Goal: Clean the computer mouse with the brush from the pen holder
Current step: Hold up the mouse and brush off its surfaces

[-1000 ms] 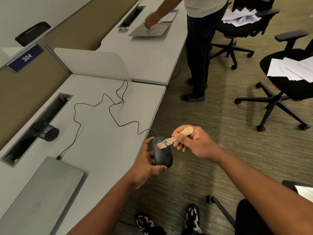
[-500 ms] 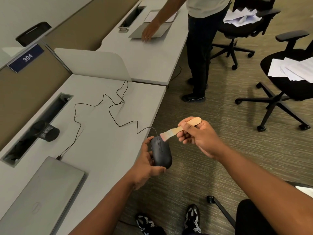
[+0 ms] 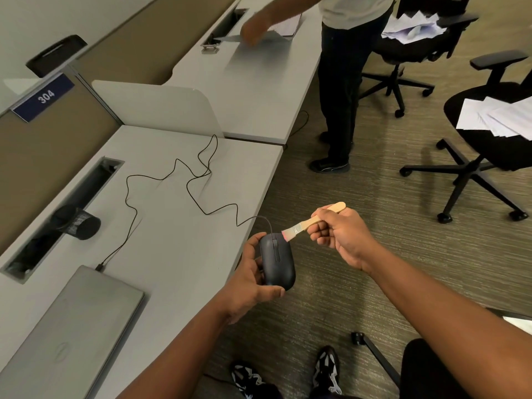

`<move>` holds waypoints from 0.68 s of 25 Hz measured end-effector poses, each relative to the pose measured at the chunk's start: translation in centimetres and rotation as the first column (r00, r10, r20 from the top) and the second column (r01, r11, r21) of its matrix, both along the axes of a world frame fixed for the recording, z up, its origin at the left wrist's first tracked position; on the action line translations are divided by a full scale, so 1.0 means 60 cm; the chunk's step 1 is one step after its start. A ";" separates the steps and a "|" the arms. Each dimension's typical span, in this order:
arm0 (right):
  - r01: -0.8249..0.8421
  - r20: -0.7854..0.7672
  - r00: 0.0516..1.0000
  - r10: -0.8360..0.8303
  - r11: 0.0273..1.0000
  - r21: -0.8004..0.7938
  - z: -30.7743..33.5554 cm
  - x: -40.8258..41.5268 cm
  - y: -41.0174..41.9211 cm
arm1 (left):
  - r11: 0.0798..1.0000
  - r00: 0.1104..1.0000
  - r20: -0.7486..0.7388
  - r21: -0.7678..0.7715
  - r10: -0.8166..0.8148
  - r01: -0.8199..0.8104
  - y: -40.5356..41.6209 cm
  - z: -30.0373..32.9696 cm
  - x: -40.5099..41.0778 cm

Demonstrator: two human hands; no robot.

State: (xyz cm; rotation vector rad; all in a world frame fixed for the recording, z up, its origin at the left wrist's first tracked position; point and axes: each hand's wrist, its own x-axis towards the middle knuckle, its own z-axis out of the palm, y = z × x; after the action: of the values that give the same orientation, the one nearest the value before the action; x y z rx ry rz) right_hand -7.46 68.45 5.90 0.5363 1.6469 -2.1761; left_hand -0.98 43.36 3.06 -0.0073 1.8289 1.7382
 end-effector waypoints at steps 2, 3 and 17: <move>0.018 -0.038 0.999 -0.018 1.000 0.012 0.006 -0.003 0.002 | 1.000 1.000 0.001 -0.003 -0.011 0.011 -0.001 0.002 -0.001; 0.009 -0.051 0.999 -0.011 1.000 -0.029 0.010 -0.003 0.001 | 1.000 1.000 -0.001 -0.005 -0.016 0.016 -0.001 0.003 -0.002; -0.075 -0.097 0.992 0.080 0.996 0.057 0.012 -0.007 -0.011 | 0.999 0.999 0.002 0.025 0.032 -0.032 0.004 0.009 -0.007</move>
State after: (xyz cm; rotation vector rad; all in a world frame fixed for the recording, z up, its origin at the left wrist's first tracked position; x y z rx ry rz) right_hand -7.89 67.76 6.60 0.3772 1.7510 -2.1394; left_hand -1.41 43.57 3.59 -0.0285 1.8147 1.7828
